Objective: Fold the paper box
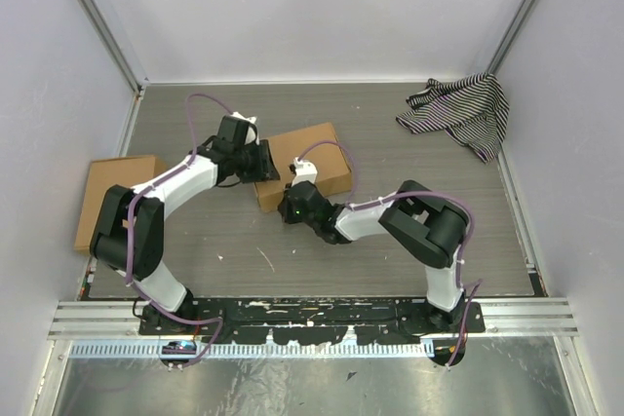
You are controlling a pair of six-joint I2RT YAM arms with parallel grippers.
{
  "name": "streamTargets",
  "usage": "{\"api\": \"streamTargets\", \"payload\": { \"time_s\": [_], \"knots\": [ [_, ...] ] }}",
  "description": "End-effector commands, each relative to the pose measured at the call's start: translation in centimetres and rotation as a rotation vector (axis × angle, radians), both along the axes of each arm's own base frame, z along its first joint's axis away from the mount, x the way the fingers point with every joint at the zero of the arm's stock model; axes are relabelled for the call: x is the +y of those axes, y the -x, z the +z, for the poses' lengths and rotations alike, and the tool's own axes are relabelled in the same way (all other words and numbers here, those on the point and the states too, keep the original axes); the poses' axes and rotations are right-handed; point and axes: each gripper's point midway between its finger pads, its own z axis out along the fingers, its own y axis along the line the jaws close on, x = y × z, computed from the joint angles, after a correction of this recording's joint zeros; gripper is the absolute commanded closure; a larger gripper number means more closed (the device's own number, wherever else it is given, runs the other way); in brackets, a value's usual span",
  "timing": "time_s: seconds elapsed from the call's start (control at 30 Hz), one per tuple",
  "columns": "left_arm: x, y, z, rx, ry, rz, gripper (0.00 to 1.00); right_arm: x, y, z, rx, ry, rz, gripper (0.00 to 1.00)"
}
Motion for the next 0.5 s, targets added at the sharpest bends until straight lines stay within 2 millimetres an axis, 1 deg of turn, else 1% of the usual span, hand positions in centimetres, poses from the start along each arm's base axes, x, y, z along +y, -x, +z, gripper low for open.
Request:
{"api": "streamTargets", "payload": {
  "time_s": [0.0,0.1,0.13,0.2,0.3,0.33,0.37,0.4,0.47],
  "knots": [
    [-0.7,1.3,1.5,0.021,-0.006,-0.07,0.49,-1.1,-0.3,6.9,-0.128,-0.065,-0.005,0.99],
    [-1.6,0.2,3.2,-0.014,0.034,-0.078,0.48,-4.6,0.0,7.9,-0.149,0.006,-0.061,0.99],
    [-2.0,-0.2,3.5,-0.022,0.047,-0.078,0.47,-6.0,-0.4,8.1,-0.148,0.029,-0.091,0.99],
    [-2.8,-1.3,4.4,-0.039,0.069,-0.08,0.47,-9.3,-1.0,7.8,-0.111,0.081,-0.159,0.99],
    [-4.3,-2.8,5.2,-0.058,0.081,-0.085,0.46,-13.7,-2.4,7.2,-0.03,0.099,-0.256,0.99],
    [-5.1,-3.2,5.1,-0.06,0.081,-0.092,0.46,-14.8,-2.8,6.7,-0.007,0.102,-0.276,0.99],
    [-5.5,-3.9,5.5,-0.074,0.08,-0.09,0.46,-15.7,-3.1,6.2,0.015,0.106,-0.291,0.99],
    [-6.4,-4.4,5.3,-0.071,0.077,-0.098,0.46,-16.4,-3.3,5.6,0.035,0.114,-0.303,0.99],
    [-7.6,-5.3,4.9,-0.067,0.07,-0.11,0.46,-17.0,-3.4,5.0,0.062,0.128,-0.309,0.99]
  ]
}}
